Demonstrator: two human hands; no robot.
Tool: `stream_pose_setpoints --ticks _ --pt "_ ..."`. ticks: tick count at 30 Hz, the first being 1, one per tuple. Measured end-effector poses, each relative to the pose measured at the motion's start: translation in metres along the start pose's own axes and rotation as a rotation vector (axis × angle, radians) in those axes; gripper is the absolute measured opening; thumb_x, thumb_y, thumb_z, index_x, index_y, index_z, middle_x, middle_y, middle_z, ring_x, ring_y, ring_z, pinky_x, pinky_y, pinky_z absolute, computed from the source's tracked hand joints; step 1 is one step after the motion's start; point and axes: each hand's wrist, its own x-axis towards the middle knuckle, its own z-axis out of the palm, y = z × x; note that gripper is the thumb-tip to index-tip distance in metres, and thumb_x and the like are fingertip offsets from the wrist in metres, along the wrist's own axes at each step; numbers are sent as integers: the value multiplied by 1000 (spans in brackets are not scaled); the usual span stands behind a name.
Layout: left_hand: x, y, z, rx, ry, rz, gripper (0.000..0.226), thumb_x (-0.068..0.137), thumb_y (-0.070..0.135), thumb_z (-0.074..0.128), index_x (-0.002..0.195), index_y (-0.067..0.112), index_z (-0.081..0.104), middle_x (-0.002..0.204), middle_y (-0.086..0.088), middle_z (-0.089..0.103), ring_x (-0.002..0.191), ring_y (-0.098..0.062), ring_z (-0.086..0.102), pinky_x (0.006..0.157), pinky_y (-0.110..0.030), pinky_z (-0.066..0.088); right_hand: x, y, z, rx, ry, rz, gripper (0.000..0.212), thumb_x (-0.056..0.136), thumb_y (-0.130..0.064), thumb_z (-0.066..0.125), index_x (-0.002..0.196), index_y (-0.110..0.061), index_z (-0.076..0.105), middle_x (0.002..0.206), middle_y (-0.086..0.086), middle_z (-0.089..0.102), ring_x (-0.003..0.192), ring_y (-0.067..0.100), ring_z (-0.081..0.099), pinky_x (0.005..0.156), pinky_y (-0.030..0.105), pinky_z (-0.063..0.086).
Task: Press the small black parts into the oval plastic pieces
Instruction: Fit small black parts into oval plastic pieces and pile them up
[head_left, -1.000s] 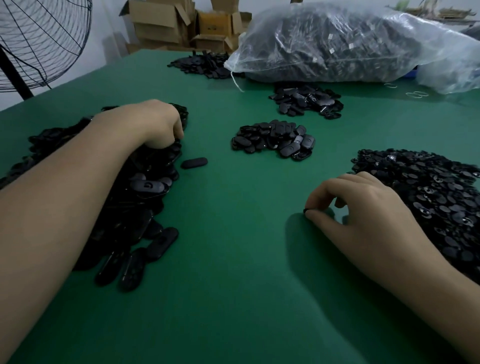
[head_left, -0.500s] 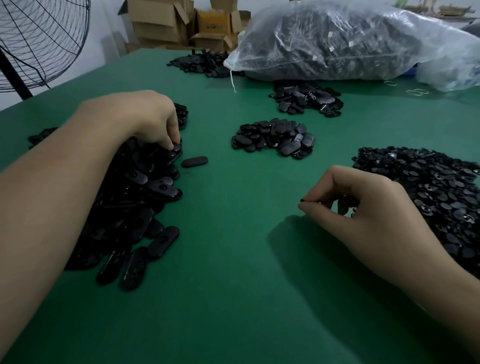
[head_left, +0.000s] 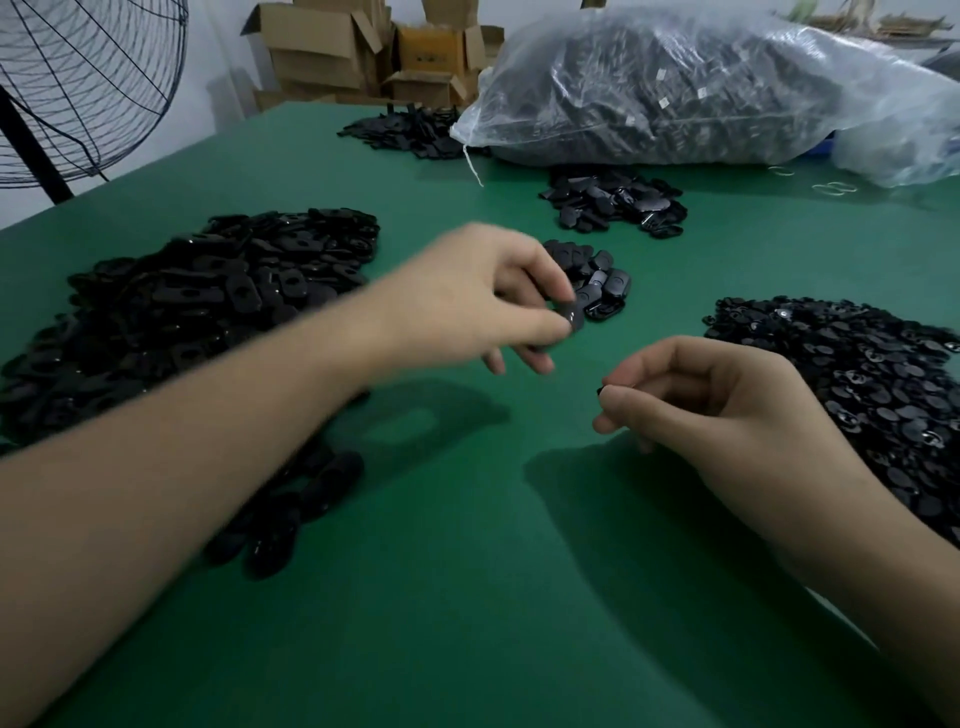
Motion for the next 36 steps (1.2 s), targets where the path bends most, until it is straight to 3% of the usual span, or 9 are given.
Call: stream_pose_setpoints --ticks 3,8,13,17,20,24,29,33,36 --pt "-23 -14 41 -227 133 -32 24 95 13 72 116 18 62 89 -4 74 69 -22 78 52 -29 57 0 -2 -1 75 4 5 6 83 -22 78 87 -19 74 79 5 78 62 14 65 65 20 54" --pt "-43 -21 60 -449 208 -67 23 95 6 71 115 16 68 93 -4 75 72 -22 78 62 -26 59 -1 -3 1 182 0 34 21 72 -29 77 85 -13 73 83 9 78 72 20 72 75 21 57" --pt "-44 -18 61 -391 183 1 37 92 1 72 123 21 69 103 1 77 81 -16 78 79 -21 59 1 1 1 248 21 86 21 70 -28 77 83 -13 73 85 13 78 73 21 72 74 23 57" --pt "-44 -21 62 -367 206 44 39 90 2 75 124 21 70 100 5 78 82 -13 78 80 -18 57 3 3 -2 304 48 111 29 70 -22 77 95 -9 68 84 14 78 71 18 72 70 17 54" --pt "-42 -22 63 -383 231 69 42 87 5 79 125 21 70 99 2 79 84 -14 78 86 -24 59 2 1 -3 337 53 126 38 70 -23 76 104 -8 69 86 14 78 72 16 72 71 16 54" --pt "-39 -23 64 -402 268 103 45 83 11 83 125 22 71 102 -5 79 91 -17 78 94 -37 59 3 0 -5 424 47 186 34 66 -23 75 97 -10 72 91 12 79 72 12 73 67 15 55" --pt "-40 -21 64 -401 302 131 45 81 14 85 123 23 72 97 -1 78 89 -14 77 86 -24 58 1 -3 -7 534 29 256 30 69 -22 73 97 -12 73 98 11 79 73 11 73 65 17 55" --pt "-41 -19 65 -400 323 165 41 87 9 79 124 26 72 98 -1 75 86 -15 77 80 -20 56 1 -5 -8 606 15 280 14 72 -20 72 85 -19 78 100 12 78 73 13 74 65 19 55" --pt "-42 -18 65 -379 335 198 37 93 1 70 121 25 73 104 -1 75 95 -15 76 86 -20 56 1 -5 -9 631 16 290 11 74 -19 72 82 -21 80 101 12 78 73 13 74 65 19 55"
